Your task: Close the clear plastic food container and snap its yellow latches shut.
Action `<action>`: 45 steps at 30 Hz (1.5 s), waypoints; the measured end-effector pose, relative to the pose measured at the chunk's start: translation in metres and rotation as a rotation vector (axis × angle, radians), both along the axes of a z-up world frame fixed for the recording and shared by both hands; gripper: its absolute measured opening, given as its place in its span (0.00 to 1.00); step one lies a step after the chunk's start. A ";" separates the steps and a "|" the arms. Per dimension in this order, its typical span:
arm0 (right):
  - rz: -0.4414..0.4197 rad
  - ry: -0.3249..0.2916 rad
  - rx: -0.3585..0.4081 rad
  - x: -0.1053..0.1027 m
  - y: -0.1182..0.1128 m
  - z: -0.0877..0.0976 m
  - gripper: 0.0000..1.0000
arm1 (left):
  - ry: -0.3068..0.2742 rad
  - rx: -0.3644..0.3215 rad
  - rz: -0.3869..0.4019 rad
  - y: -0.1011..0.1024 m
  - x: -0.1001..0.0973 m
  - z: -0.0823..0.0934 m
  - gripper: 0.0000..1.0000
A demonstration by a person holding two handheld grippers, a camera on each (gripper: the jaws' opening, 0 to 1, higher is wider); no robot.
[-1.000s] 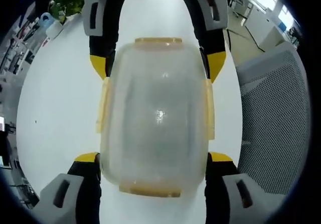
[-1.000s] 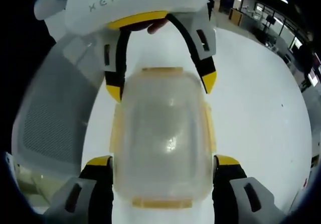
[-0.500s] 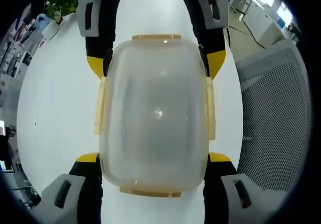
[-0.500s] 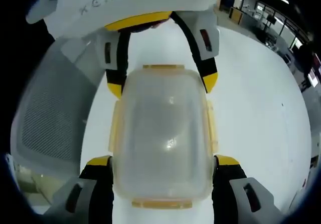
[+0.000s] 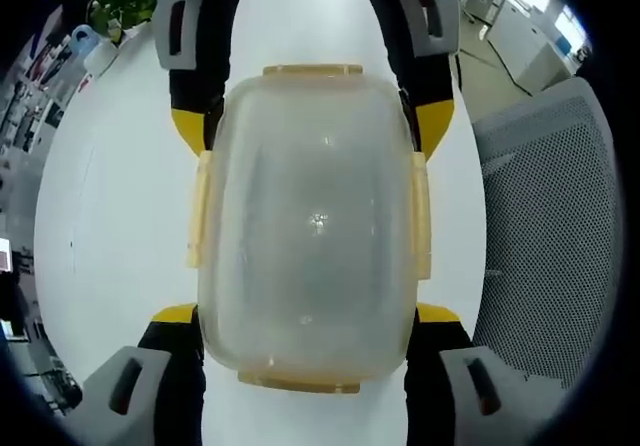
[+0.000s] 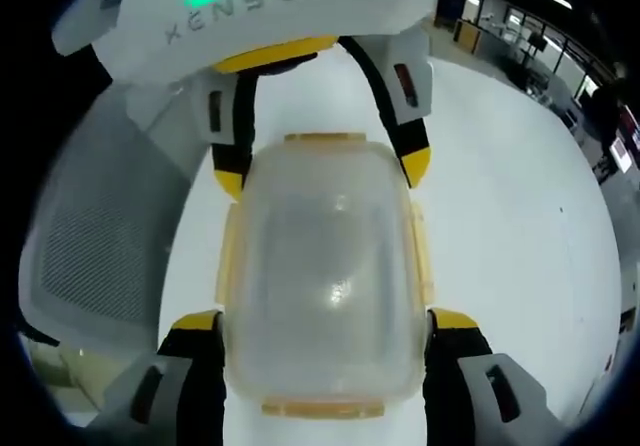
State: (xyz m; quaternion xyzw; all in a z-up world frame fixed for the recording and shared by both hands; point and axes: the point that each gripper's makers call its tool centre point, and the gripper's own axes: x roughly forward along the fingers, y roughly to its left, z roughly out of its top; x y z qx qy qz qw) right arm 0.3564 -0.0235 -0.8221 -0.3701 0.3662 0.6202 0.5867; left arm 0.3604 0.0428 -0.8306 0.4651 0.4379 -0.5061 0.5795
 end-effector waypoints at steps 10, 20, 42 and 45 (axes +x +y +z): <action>-0.007 -0.008 -0.010 0.001 0.000 -0.001 0.82 | -0.001 -0.015 0.001 0.000 0.000 0.000 0.83; -0.015 -0.015 -0.048 0.002 0.000 -0.002 0.83 | 0.000 -0.019 -0.001 0.001 0.001 0.000 0.83; -0.026 -0.018 -0.033 -0.007 0.035 -0.002 0.83 | 0.001 -0.006 -0.009 0.036 -0.007 0.000 0.83; -0.028 -0.018 -0.036 -0.007 0.038 -0.003 0.83 | 0.001 -0.005 -0.012 0.038 -0.007 0.000 0.83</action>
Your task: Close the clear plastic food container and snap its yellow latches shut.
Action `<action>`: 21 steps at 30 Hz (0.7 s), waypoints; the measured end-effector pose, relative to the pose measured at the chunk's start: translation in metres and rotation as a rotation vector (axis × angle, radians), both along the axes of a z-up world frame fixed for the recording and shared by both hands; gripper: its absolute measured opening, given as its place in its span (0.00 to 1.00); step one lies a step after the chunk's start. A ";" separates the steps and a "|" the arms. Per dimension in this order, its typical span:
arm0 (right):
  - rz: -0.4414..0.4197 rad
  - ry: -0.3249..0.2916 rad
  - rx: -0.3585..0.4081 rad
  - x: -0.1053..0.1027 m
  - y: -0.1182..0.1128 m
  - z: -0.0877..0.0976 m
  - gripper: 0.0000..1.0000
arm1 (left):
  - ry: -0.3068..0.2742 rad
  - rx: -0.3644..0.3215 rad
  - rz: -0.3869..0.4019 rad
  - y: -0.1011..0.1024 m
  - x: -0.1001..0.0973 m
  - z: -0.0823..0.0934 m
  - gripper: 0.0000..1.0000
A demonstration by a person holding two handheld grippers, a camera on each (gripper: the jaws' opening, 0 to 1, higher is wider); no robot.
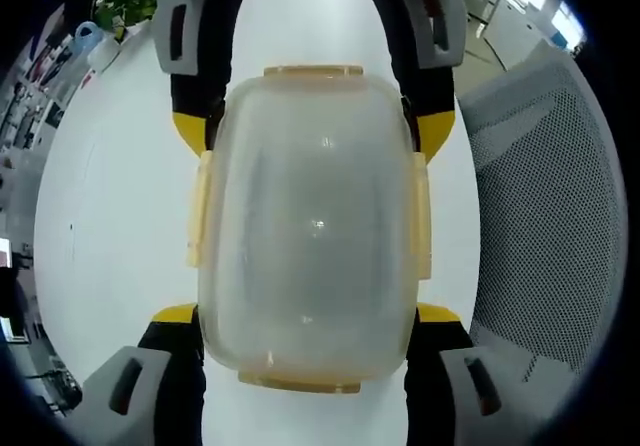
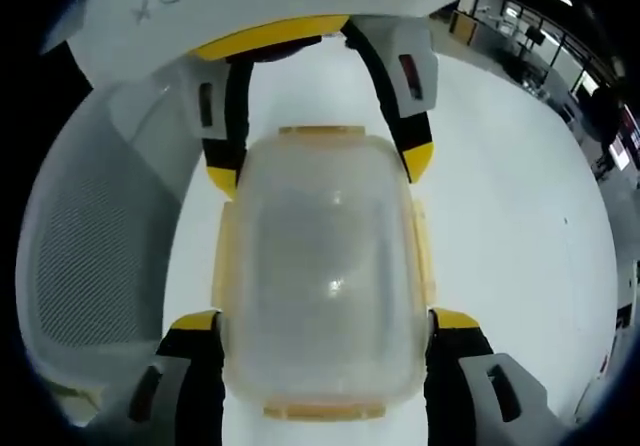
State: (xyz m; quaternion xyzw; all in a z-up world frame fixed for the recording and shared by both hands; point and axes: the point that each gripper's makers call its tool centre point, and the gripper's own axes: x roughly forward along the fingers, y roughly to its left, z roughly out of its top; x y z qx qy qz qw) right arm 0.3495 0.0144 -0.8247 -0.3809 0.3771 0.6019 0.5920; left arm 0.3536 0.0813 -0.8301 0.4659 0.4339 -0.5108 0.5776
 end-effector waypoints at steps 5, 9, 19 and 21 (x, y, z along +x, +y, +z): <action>0.001 0.000 -0.009 0.001 0.005 -0.001 0.83 | 0.000 -0.012 0.000 0.005 0.000 0.000 0.83; -0.006 -0.001 -0.004 -0.001 0.010 0.000 0.83 | 0.000 -0.008 -0.006 0.010 0.000 0.000 0.83; -0.008 -0.002 -0.007 0.001 0.026 -0.001 0.83 | 0.000 -0.008 -0.006 0.026 0.001 -0.001 0.83; -0.008 -0.002 -0.009 0.000 0.029 -0.001 0.83 | 0.000 -0.008 -0.006 0.029 0.001 -0.001 0.83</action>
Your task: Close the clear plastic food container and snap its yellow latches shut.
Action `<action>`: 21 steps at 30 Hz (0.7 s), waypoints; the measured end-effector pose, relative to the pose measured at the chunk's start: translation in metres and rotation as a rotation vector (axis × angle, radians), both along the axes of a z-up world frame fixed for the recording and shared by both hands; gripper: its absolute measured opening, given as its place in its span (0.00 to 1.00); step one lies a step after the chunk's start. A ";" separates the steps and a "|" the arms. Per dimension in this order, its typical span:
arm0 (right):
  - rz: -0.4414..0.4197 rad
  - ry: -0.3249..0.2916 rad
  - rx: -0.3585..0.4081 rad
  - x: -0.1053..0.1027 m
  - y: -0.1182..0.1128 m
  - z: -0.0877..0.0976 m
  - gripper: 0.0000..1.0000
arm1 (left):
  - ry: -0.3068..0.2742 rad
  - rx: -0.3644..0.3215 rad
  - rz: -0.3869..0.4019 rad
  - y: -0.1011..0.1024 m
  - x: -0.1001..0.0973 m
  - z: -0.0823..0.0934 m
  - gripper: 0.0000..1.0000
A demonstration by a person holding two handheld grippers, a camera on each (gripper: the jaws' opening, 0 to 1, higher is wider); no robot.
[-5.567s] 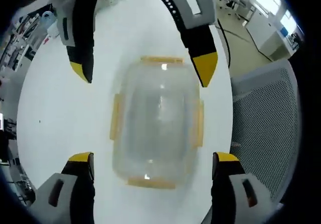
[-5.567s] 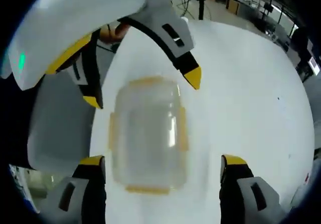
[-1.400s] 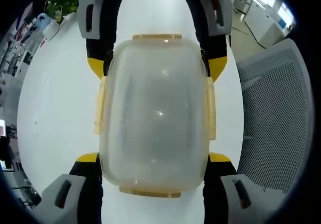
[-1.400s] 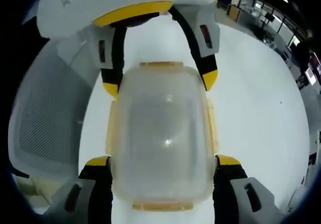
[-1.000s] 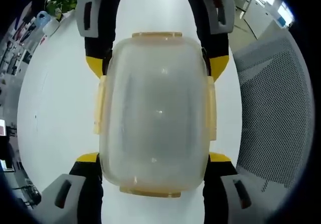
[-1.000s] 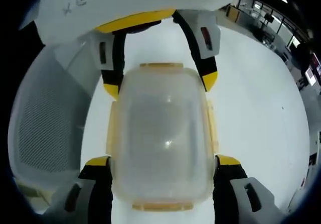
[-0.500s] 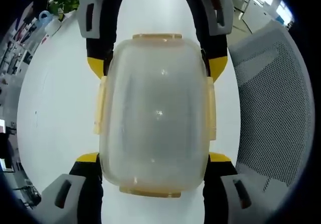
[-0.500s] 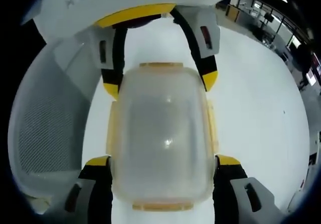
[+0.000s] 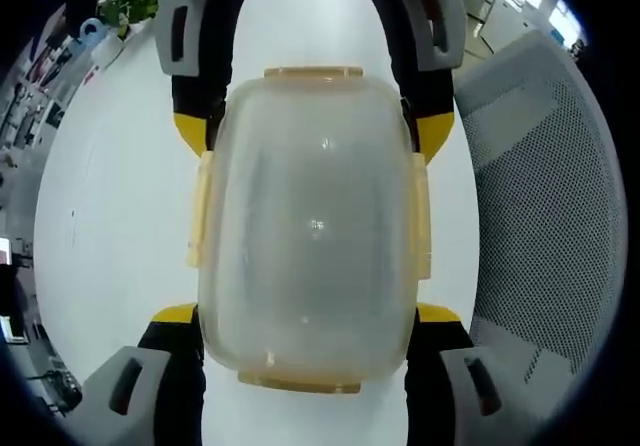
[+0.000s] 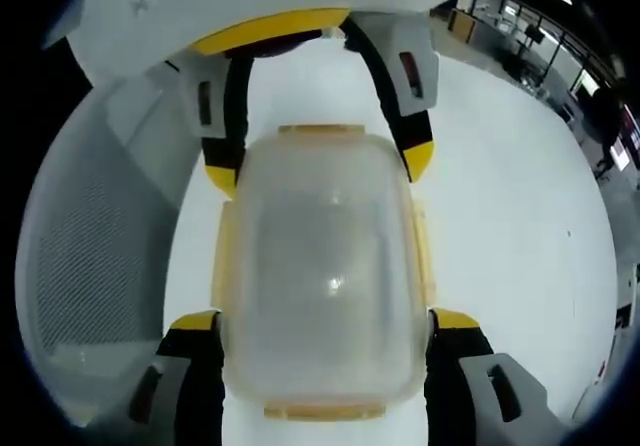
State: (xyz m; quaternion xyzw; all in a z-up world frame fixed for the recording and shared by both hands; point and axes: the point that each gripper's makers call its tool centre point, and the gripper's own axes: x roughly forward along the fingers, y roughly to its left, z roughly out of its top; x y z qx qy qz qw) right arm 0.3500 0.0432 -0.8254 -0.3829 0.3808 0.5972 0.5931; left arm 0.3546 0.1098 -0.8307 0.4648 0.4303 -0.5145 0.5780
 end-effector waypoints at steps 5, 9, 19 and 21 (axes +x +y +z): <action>-0.006 -0.001 0.005 0.001 0.006 0.000 0.83 | 0.000 0.000 -0.005 0.005 0.000 0.000 0.83; -0.010 0.000 0.007 0.001 0.009 0.000 0.83 | 0.001 0.005 -0.010 0.009 0.002 0.000 0.83; -0.014 -0.001 0.006 0.004 0.020 0.000 0.83 | 0.000 0.002 -0.010 0.020 0.003 0.001 0.83; -0.013 -0.001 0.003 0.003 0.022 0.000 0.83 | 0.000 0.003 -0.009 0.021 0.003 0.001 0.83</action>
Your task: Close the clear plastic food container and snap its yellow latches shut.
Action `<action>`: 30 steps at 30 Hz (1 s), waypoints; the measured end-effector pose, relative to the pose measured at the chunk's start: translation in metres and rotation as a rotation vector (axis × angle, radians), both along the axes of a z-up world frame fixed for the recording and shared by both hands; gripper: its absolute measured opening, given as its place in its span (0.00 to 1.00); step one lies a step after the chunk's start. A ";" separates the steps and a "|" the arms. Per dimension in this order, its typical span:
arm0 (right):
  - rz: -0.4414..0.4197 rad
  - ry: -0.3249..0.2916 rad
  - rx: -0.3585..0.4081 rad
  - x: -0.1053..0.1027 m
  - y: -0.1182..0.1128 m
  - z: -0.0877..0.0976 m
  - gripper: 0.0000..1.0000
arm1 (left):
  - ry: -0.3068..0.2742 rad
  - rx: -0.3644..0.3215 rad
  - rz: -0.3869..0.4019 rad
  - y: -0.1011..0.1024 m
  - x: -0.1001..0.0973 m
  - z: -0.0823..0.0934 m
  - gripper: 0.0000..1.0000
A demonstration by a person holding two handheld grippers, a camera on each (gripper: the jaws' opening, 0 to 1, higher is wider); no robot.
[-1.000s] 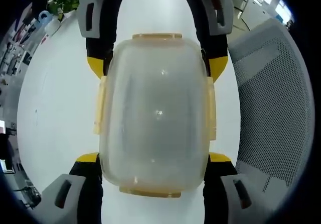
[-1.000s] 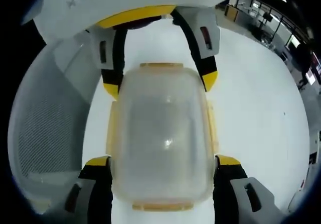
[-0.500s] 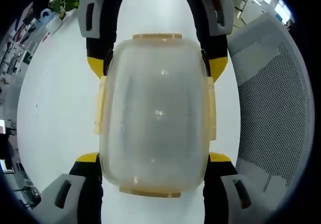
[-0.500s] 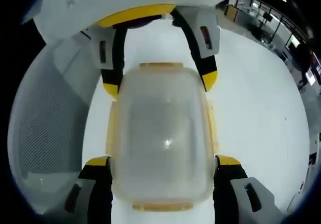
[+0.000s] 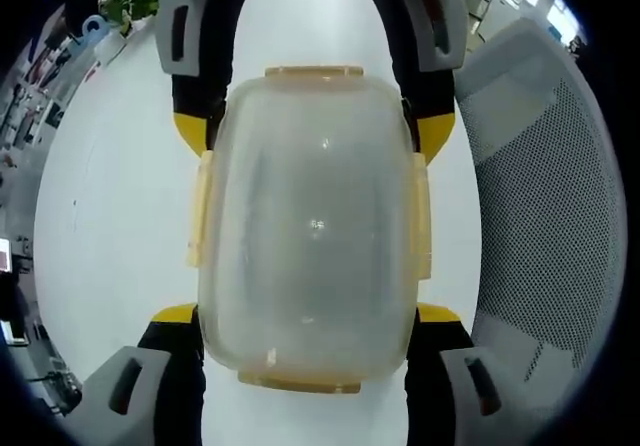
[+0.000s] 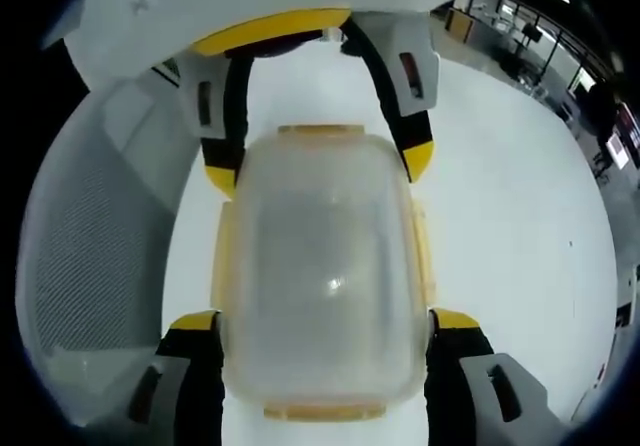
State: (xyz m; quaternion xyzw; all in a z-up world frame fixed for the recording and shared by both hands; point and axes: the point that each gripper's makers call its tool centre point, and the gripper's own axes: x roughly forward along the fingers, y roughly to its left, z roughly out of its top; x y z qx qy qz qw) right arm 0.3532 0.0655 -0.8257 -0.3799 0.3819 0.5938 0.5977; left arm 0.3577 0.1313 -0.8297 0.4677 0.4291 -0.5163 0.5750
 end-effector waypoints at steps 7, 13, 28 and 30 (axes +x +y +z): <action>0.001 0.001 -0.008 -0.001 0.008 0.000 0.83 | -0.001 -0.002 0.003 0.008 -0.001 0.000 0.84; 0.002 0.001 -0.020 -0.002 0.015 -0.001 0.83 | -0.001 -0.006 0.005 0.016 -0.002 -0.001 0.84; -0.005 0.004 -0.026 -0.002 0.016 -0.001 0.83 | -0.002 -0.018 0.001 0.017 -0.001 -0.001 0.84; -0.006 0.004 -0.026 -0.002 0.016 -0.001 0.83 | -0.002 -0.022 0.003 0.017 -0.002 -0.001 0.84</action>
